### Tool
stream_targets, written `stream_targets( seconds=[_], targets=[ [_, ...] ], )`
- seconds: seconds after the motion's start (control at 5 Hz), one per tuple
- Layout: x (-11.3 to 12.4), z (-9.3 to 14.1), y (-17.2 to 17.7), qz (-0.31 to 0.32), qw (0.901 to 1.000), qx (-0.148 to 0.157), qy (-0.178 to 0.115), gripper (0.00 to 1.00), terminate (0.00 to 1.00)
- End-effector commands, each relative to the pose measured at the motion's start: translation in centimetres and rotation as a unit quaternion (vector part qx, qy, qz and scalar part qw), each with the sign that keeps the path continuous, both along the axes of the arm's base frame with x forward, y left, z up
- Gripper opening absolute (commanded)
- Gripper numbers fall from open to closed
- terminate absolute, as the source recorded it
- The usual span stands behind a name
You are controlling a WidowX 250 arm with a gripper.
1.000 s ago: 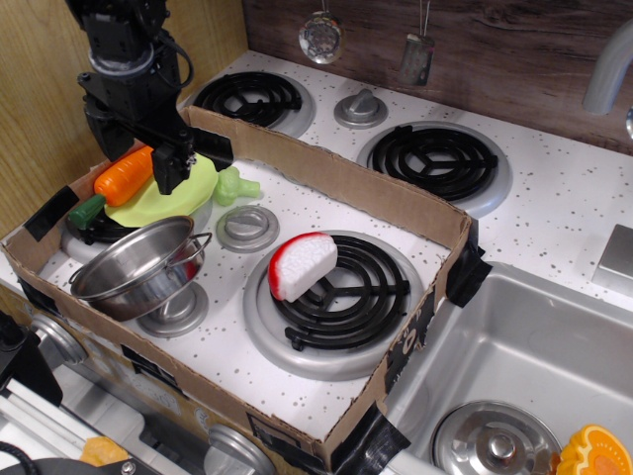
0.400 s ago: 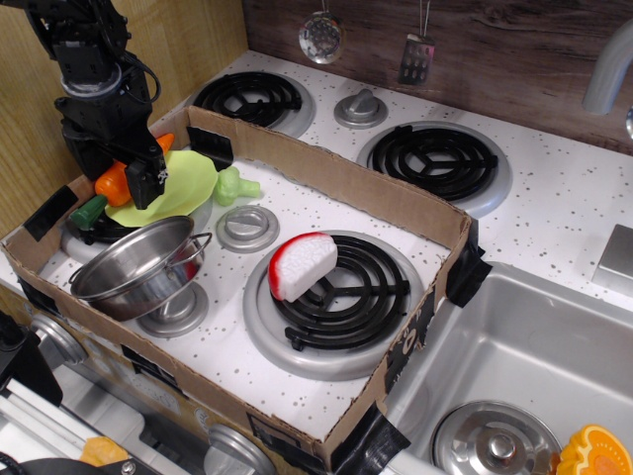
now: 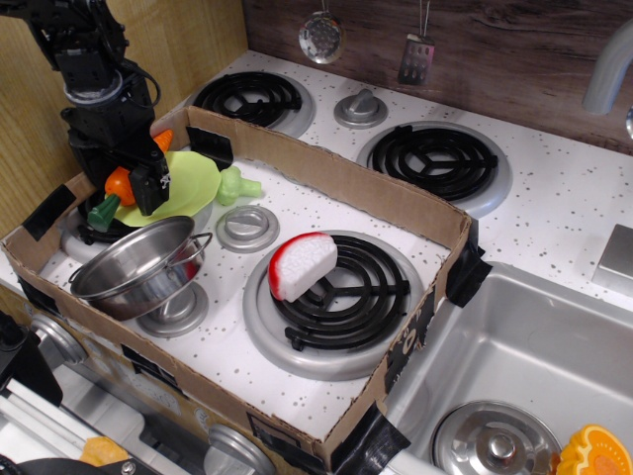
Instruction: Take carrot off plate
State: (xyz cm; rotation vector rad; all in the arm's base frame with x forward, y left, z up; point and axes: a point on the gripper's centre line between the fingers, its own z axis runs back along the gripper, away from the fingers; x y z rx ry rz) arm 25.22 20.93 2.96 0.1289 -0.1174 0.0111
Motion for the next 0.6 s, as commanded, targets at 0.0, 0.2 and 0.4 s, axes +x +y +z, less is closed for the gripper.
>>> stream_targets(
  seconds=[0.0, 0.2, 0.4],
  targets=[
    [0.2, 0.9, 2.2, 0.002, 0.9999, -0.004, -0.011, 0.00, 0.00],
    [0.0, 1.4, 2.3, 0.002, 0.9997, 0.021, -0.008, 0.00, 0.00],
    [-0.2, 2.9, 2.0, 0.012, 0.9994, 0.032, -0.004, 0.00, 0.00]
  ],
)
